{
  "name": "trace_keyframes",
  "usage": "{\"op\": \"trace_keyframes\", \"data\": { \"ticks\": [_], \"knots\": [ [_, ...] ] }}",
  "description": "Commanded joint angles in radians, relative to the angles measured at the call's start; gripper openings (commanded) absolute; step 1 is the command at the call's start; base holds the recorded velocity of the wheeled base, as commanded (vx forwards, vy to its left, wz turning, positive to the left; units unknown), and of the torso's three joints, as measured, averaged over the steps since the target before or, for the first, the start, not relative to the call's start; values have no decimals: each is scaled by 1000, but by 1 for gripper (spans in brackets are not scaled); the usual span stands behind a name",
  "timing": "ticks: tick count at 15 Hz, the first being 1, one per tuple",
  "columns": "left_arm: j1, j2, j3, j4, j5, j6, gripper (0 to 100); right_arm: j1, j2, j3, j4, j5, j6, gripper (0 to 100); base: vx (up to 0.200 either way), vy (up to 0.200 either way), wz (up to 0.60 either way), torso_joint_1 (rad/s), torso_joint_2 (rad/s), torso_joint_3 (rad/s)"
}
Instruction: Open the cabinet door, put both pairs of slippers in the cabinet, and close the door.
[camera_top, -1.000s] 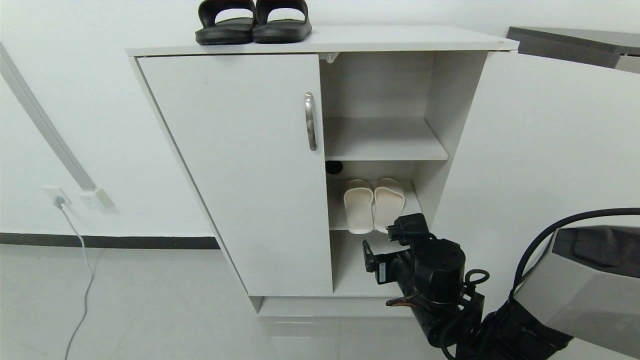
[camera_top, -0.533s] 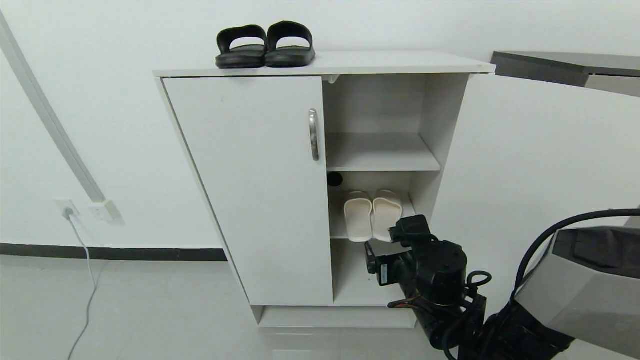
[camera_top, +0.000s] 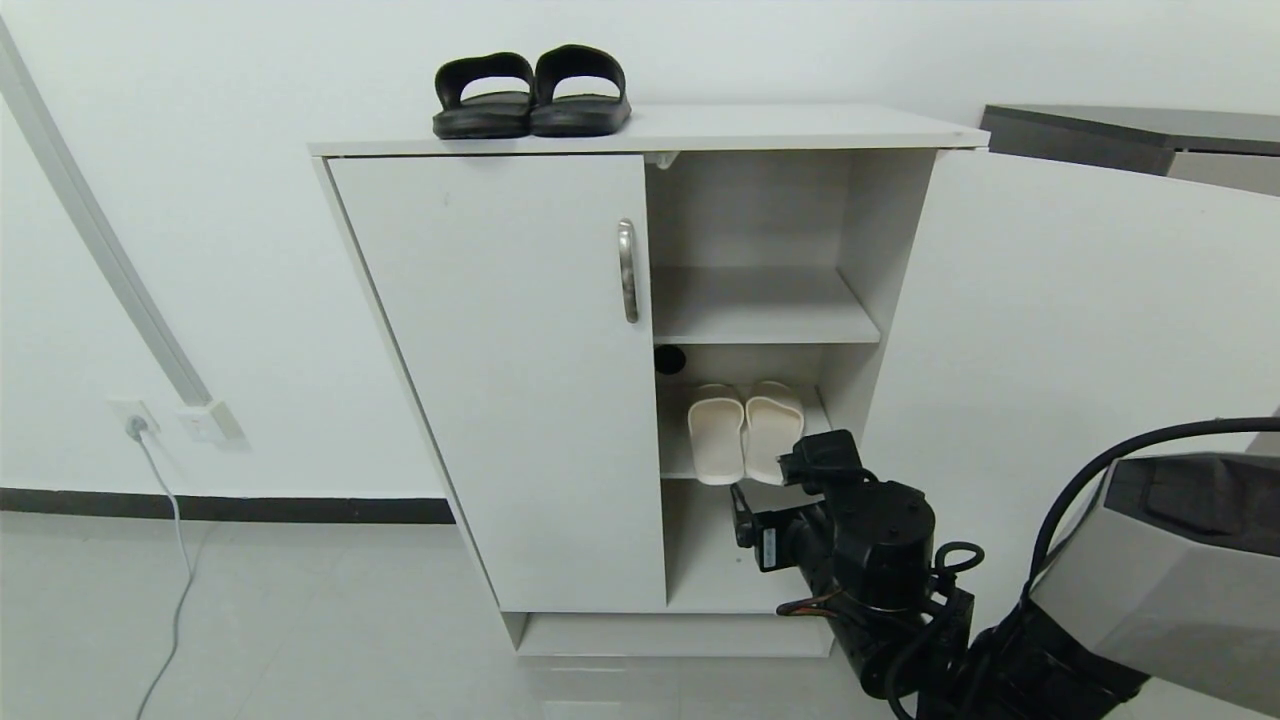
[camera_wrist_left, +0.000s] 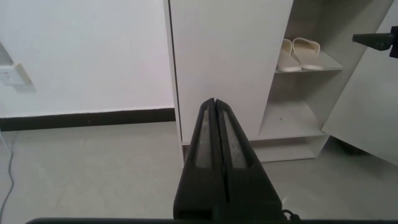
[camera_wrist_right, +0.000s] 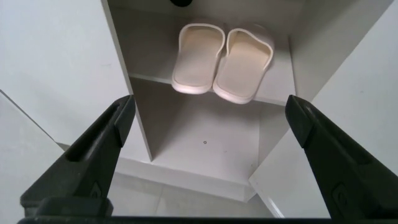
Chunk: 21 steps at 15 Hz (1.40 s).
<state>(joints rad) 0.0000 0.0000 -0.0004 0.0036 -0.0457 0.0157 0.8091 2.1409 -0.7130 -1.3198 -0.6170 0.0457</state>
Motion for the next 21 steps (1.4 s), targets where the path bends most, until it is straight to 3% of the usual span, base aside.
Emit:
{"op": "trace_keyframes", "data": {
  "ticks": [1,19,21],
  "knots": [
    [0,2,-1,1,0,0,0,1,2,0,-1,0,2,100,0,0,0,0,0,0],
    [0,2,-1,-1,0,0,0,-21,4,7,-1,6,6,100,0,200,0,3,2,4],
    [0,2,-1,-1,1,0,0,-24,4,15,-1,31,5,100,0,0,0,0,0,0]
  ]
}}
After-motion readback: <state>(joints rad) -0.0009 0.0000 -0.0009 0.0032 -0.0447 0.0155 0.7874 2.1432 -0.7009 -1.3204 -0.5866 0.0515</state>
